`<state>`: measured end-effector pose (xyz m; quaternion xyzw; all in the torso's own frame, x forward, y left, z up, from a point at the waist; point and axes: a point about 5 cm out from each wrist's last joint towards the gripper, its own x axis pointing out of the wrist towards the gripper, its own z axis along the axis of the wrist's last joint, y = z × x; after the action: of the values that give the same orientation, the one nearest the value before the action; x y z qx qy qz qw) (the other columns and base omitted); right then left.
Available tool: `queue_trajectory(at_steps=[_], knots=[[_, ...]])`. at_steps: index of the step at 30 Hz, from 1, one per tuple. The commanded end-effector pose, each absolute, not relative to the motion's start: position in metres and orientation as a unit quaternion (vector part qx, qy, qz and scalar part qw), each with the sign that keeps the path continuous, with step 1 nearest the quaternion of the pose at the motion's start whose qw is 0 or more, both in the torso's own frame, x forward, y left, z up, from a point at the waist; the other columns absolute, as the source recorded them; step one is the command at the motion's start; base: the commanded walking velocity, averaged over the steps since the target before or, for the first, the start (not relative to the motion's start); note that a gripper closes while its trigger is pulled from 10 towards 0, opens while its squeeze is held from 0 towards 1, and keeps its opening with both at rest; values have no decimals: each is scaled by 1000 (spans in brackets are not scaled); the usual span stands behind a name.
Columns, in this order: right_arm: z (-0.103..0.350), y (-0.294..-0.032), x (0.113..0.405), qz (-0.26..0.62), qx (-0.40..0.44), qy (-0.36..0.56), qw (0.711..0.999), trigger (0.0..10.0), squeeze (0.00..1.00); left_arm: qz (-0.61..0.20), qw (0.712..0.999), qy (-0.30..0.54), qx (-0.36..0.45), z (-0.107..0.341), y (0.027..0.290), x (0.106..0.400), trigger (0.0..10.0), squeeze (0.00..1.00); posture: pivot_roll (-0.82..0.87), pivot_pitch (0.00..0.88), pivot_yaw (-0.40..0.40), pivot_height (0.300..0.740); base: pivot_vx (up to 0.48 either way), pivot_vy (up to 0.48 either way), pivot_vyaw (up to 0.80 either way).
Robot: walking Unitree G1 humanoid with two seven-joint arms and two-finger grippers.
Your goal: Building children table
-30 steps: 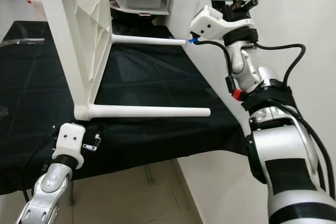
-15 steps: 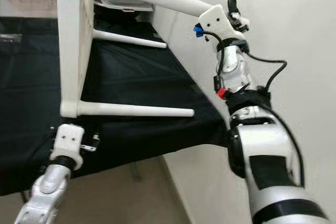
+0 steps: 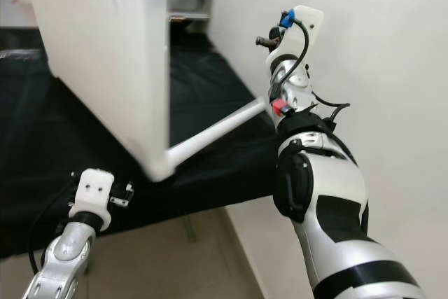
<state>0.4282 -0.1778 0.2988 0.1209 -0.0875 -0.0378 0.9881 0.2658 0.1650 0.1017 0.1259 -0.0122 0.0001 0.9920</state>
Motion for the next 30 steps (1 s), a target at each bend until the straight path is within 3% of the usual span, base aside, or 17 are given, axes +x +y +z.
queue_trajectory(at_steps=[1,9,10,12,13,14,15,18,20,24,25,28,29,30], knots=[[302,-172,429,-23,109,-82,990,0,0,-2,992,-20,126,105,162,267,10000,0,123,0,-185,740,0,0,0],[290,-174,428,-23,39,-78,996,0,0,1,992,-13,127,102,164,263,10000,0,119,0,-187,740,0,0,0],[283,-180,427,-38,22,-63,997,4824,0,4,991,-14,131,103,166,263,10000,0,119,0,-187,740,0,0,0],[278,-185,427,-48,11,-51,997,4824,0,6,991,-15,134,103,167,263,10000,0,112,0,-185,740,0,0,0],[274,-188,426,-54,2,-41,998,10000,0,8,990,-19,138,106,169,263,10000,0,112,0,-185,740,0,0,0],[265,-187,425,-44,-7,-34,998,10000,1000,25,989,-26,143,112,180,265,10000,0,121,0,-188,740,0,0,0],[265,-187,425,-44,-7,-34,998,10000,1000,25,989,-26,143,112,180,265,10000,0,121,0,-188,740,0,0,0],[239,-185,422,-16,-2,0,1000,10000,1000,87,977,-67,181,140,223,269,10000,0,120,0,-187,740,0,0,0],[234,-185,421,-15,10,5,1000,10000,1000,104,971,-81,199,151,237,269,10000,0,122,0,-189,740,0,0,0],[209,-180,416,0,24,28,999,10000,1000,204,911,-132,332,232,331,262,10000,0,127,0,-181,740,0,0,0],[191,-170,412,33,30,62,997,10000,1000,270,909,-162,273,272,352,259,10000,0,126,0,-158,740,0,0,0],[178,-162,408,57,35,86,994,10000,1000,307,908,-184,219,297,363,253,10000,0,126,0,-158,740,0,0,0],[159,-150,401,86,53,118,988,10000,1000,327,877,-205,286,328,360,250,10000,0,128,0,-156,740,0,0,0],[159,-150,401,86,53,118,988,10000,1000,327,877,-205,286,328,360,250,10000,0,128,0,-156,740,0,0,0]])
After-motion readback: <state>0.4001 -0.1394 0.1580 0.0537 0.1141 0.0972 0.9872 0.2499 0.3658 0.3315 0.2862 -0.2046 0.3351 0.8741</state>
